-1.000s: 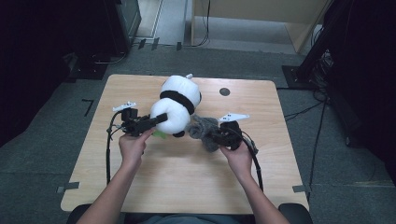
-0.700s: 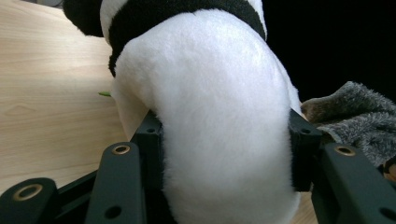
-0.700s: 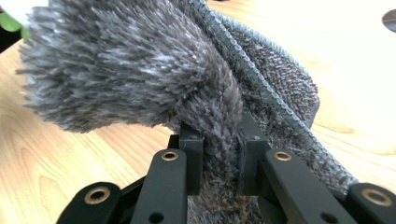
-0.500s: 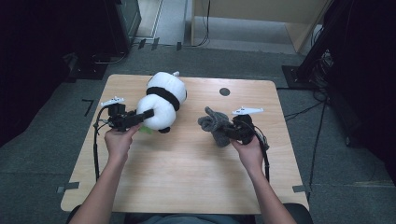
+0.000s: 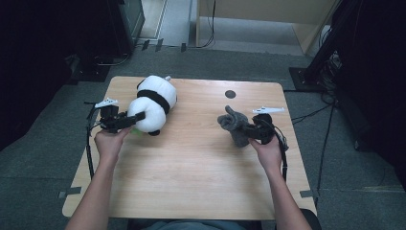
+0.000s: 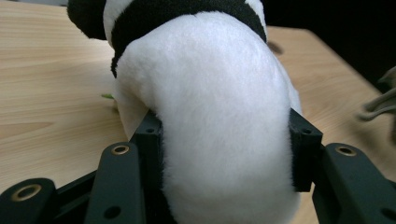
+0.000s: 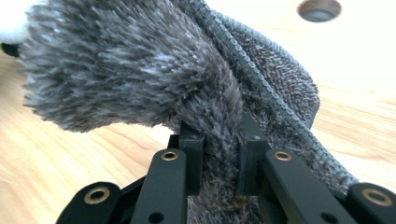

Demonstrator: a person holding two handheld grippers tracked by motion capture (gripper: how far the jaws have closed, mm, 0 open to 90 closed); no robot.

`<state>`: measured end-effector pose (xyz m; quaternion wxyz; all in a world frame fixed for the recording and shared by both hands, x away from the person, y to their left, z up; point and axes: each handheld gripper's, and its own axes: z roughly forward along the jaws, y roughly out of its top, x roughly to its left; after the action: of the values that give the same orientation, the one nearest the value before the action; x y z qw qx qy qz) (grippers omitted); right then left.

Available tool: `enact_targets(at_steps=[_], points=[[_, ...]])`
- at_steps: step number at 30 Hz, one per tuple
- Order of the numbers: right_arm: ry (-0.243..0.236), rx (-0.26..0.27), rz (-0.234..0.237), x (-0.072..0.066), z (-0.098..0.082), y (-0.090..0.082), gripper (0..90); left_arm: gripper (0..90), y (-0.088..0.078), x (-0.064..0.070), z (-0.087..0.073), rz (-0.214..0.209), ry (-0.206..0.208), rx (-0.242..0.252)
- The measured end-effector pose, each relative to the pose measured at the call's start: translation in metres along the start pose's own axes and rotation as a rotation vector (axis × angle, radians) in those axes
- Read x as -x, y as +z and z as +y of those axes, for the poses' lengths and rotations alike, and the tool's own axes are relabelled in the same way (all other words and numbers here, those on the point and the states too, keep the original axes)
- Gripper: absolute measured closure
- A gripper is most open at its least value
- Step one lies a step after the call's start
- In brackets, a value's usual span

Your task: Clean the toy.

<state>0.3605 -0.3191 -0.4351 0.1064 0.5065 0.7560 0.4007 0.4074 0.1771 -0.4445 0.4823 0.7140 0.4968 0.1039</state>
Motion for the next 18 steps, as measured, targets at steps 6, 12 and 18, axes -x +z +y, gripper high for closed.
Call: enact_targets(at_steps=[6, 12, 18], points=[[0.041, -0.009, -0.028, 0.022, -0.005, -0.003, 77.7, 45.5, 0.001, -0.014, -0.004, 0.005, -0.030, -0.001], [0.096, -0.038, -0.046, 0.041, -0.013, 0.005, 76.8, 43.7, 0.004, -0.021, -0.008, 0.055, 0.014, -0.035], [0.108, -0.029, -0.056, 0.053, -0.021, 0.016, 74.7, 33.7, 0.009, -0.024, -0.013, 0.046, 0.037, -0.032]])
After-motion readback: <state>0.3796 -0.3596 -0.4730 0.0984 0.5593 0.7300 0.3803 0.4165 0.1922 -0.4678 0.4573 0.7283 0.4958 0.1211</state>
